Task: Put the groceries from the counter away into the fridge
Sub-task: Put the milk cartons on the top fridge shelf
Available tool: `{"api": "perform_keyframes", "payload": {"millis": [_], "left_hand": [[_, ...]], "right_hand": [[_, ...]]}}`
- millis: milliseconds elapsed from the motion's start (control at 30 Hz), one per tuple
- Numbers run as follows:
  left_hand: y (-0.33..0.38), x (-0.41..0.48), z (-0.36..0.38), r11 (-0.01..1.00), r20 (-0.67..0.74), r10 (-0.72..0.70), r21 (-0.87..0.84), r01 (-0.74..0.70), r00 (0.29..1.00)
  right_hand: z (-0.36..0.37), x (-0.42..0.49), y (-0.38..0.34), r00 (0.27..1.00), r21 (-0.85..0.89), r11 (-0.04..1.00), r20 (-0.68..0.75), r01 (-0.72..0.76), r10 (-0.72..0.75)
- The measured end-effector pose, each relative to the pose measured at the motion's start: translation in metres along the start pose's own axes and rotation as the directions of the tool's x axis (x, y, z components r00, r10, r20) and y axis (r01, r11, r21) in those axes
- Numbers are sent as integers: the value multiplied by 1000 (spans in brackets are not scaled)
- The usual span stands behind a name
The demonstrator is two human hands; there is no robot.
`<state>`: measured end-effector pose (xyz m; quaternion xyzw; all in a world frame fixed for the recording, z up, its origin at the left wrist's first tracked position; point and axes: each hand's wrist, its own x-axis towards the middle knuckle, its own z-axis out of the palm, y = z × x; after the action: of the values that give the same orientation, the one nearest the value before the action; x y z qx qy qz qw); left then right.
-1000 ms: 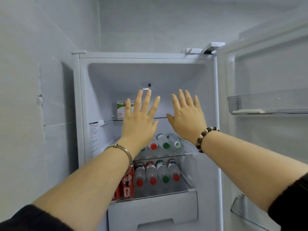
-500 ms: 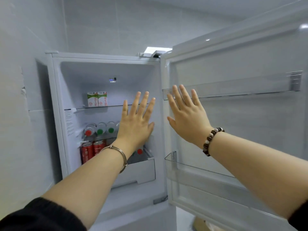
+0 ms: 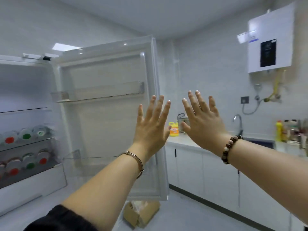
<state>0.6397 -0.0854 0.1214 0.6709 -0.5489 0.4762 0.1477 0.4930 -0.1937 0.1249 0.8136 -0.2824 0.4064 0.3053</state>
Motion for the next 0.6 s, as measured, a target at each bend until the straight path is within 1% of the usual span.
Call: {"api": "perform_keyframes", "payload": {"millis": [133, 200, 267, 333, 433, 500, 600], "left_hand": [[99, 36, 9, 980, -50, 117, -153, -124, 992], [147, 50, 10, 958, -62, 168, -224, -178, 984], [193, 61, 11, 923, -71, 229, -302, -239, 971], [240, 68, 10, 867, -90, 307, -385, -317, 948], [308, 70, -1, 753, -149, 402, -508, -419, 903], [351, 66, -12, 659, -195, 447, -588, -469, 873], [408, 55, -29, 537, -300, 491, -635, -556, 818]], "right_hand": [[-26, -61, 86, 988, -181, 980, 110, -84, 105], [-41, -91, 122, 967, -265, 951, 153, -159, 205], [-58, -122, 155, 930, -348, 907, 189, -238, 317], [-80, -153, 184, 884, -435, 850, 211, -298, 418], [-115, -197, 218, 786, -572, 729, 220, -375, 577], [-138, -225, 232, 722, -639, 639, 184, -427, 667], [-172, -266, 243, 624, -717, 513, 139, -472, 769]]}}
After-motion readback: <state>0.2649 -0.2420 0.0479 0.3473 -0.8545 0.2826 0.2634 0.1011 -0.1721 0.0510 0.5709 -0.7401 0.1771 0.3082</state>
